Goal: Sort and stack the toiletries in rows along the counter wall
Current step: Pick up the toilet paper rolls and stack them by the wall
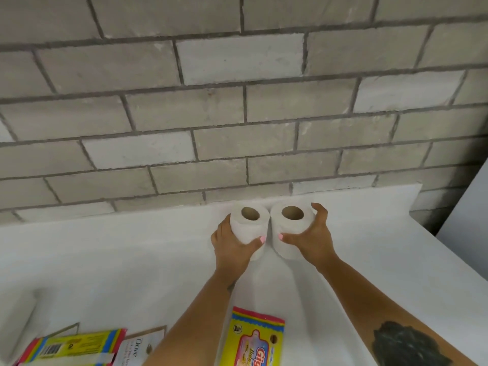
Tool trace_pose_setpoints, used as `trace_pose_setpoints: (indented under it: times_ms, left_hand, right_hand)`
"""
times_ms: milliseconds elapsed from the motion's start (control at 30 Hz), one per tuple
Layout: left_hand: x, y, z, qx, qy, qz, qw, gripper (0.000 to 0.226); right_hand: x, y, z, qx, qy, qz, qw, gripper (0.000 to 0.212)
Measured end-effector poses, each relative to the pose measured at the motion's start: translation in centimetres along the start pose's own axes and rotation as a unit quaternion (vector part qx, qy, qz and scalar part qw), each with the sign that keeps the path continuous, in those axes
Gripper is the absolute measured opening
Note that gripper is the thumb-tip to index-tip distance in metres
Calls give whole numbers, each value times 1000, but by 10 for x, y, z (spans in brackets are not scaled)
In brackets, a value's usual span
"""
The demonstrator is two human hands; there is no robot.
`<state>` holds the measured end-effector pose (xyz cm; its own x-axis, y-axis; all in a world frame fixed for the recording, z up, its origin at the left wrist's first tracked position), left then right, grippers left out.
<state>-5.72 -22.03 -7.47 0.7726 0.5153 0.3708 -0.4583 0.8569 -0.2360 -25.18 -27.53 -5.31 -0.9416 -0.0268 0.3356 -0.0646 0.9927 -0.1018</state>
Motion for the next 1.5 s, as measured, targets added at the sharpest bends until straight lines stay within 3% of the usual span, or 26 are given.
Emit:
trace_pose_setpoints:
  times_ms: [333,533,633,767,833,933,1133,1500]
  left_hand:
    - [-13,4,-2,-3,89,-13,996,85]
    - [-11,7,-4,23,110,-5,994,94]
    - [-11,10,-1,31,106,-5,994,94]
    - [-5,11,4,58,44,-4,997,124]
    - [1,14,11,63,21,-3,998,126]
    - [16,22,32,57,20,-2,998,105]
    - [61,36,60,16,3,31,999,53]
    - [173,95,73,-34,62,97,993,37]
  right_hand:
    - [-9,-11,13,-5,35,-1,999,88]
    - [-7,-11,13,-8,94,19,995,99]
    - [-7,-7,9,-15,84,13,996,117]
    - [-3,0,-1,1,81,20,997,136]
    - [1,6,-11,11,86,34,996,128]
    - [6,13,-23,21,106,53,993,102]
    - [11,37,-56,77,84,89,990,75]
    - [-21,116,-121,135,-15,31,990,61]
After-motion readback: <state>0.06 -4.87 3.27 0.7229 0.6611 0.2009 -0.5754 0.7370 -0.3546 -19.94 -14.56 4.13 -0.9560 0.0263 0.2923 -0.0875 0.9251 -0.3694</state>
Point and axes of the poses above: each hand's wrist, its own y-axis away from the middle knuckle, its own x-axis out of the back of the hand, z = x × y, the point moved 4 cm from there along -y, towards the middle knuckle, and after that the axes turned 4 degrees about y, right-handed, at the moved point
